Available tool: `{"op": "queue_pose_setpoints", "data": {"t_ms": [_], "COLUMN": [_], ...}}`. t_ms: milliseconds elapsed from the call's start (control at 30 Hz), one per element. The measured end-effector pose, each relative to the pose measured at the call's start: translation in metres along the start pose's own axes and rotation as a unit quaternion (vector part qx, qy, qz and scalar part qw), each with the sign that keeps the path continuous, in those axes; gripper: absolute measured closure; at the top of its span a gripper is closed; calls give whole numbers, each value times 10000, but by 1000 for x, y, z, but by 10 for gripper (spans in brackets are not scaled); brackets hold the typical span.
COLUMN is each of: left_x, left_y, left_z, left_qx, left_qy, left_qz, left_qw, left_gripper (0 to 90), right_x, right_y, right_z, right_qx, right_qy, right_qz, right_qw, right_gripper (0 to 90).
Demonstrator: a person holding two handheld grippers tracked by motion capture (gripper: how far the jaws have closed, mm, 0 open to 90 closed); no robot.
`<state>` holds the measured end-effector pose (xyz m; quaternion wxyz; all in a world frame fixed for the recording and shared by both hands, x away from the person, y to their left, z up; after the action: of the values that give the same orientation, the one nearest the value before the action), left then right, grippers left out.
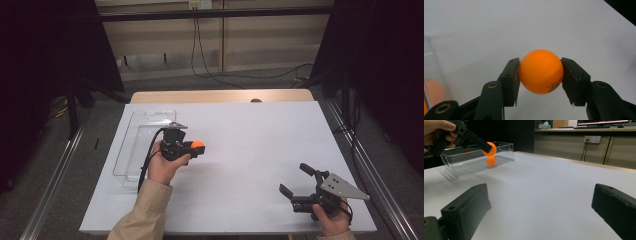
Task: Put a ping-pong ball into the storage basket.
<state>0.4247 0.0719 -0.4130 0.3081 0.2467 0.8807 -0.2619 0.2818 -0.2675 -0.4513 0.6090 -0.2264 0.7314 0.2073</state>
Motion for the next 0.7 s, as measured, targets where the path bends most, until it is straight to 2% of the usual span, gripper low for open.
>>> {"op": "queue_pose_setpoints", "data": {"t_ms": [700], "left_x": [-2], "left_y": [4], "left_z": [-7], "left_qx": [21], "left_qy": [3], "left_qz": [-61], "left_qw": [10000], "left_gripper": [509], "right_x": [0], "right_y": [-1], "right_z": [-1], "right_qx": [14], "right_qy": [-2], "right_qz": [7], "right_qw": [10000], "right_gripper": [8]}}
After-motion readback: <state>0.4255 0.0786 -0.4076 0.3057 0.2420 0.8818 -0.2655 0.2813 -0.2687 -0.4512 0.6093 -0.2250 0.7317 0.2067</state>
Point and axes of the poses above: each handheld gripper's, and its own axes: z roughly forward along the jaws, x roughly out of its underside, y roughly to its left, the point moved 5 cm from there along z, roughly forward along the jaws, and after that the axes turned 3 degrees about -z, right-handed, at the moved point
